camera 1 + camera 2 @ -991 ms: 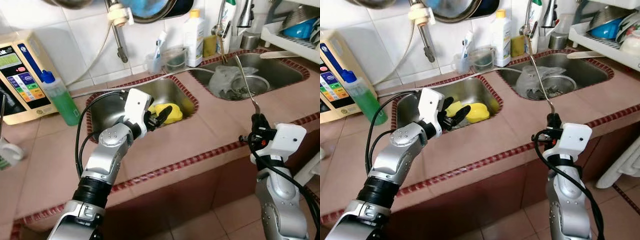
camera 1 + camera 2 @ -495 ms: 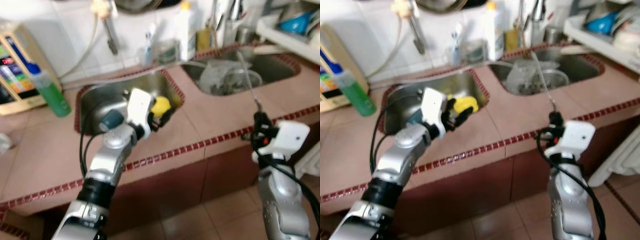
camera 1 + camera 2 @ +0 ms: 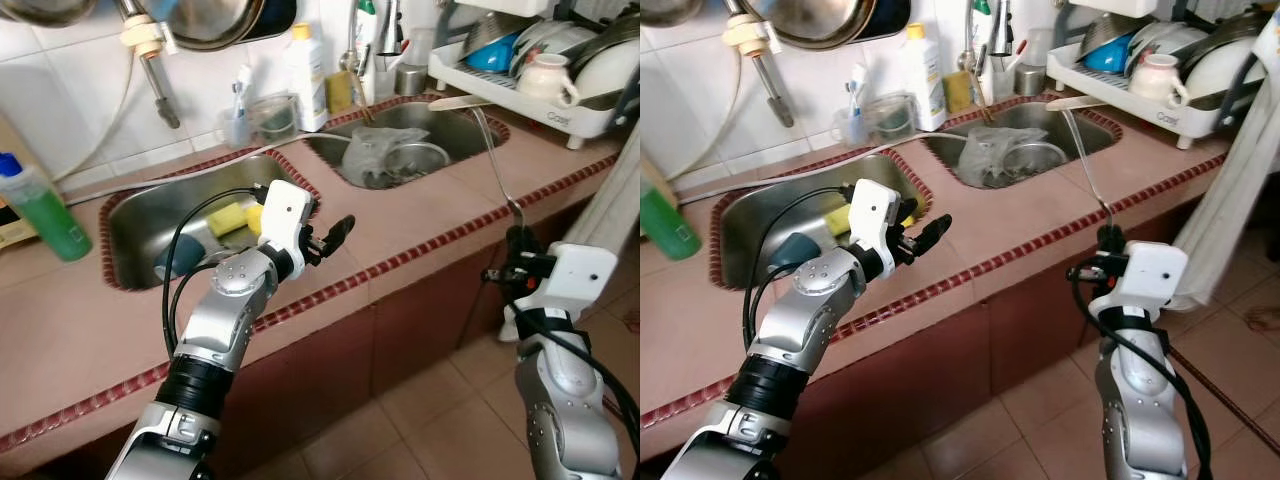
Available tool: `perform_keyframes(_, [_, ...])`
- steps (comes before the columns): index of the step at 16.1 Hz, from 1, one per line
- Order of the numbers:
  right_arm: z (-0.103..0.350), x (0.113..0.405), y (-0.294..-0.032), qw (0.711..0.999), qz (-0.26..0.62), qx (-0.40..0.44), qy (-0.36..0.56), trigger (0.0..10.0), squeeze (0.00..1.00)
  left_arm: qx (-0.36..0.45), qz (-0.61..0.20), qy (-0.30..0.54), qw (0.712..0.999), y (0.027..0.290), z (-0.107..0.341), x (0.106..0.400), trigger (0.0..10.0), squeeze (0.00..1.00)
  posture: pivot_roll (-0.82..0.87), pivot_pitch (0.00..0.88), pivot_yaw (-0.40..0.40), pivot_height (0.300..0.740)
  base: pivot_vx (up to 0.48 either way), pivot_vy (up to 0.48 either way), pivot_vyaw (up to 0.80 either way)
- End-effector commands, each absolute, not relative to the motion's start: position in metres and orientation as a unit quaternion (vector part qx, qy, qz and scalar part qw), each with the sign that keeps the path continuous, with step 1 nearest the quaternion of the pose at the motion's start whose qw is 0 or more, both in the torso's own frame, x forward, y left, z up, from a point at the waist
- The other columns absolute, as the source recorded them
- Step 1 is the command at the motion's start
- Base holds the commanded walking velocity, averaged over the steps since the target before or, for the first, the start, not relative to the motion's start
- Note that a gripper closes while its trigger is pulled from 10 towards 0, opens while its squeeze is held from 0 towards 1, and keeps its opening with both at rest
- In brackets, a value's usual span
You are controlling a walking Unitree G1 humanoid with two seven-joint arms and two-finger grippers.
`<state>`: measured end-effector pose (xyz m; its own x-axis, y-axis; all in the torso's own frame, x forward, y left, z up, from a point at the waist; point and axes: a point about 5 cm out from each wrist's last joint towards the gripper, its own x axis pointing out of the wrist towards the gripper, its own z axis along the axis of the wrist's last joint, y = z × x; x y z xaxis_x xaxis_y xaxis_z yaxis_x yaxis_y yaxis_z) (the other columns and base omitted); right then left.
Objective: Kitchen organization
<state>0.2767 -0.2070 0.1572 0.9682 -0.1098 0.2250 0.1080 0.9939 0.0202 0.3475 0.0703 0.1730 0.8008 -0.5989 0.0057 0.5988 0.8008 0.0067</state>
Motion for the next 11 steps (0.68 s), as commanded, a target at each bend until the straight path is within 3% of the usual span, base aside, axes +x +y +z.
perform_keyframes(1, [0.1607,0.2801,-0.1991,0.992,-0.038,-0.002,-0.118,10.0,0.00,0.012,-0.307,-0.002,0.952,0.0797,0.1738,0.3489,10.0,0.00,-0.17,0.016,0.128,0.740,0.000,0.000,0.80])
perform_keyframes(11, [0.1578,0.2794,-0.2014,0.992,-0.044,0.016,-0.115,10.0,0.00,0.015,-0.319,0.005,0.948,0.0796,0.1748,0.3498,10.0,0.00,-0.17,0.030,0.140,0.740,0.000,0.000,0.80])
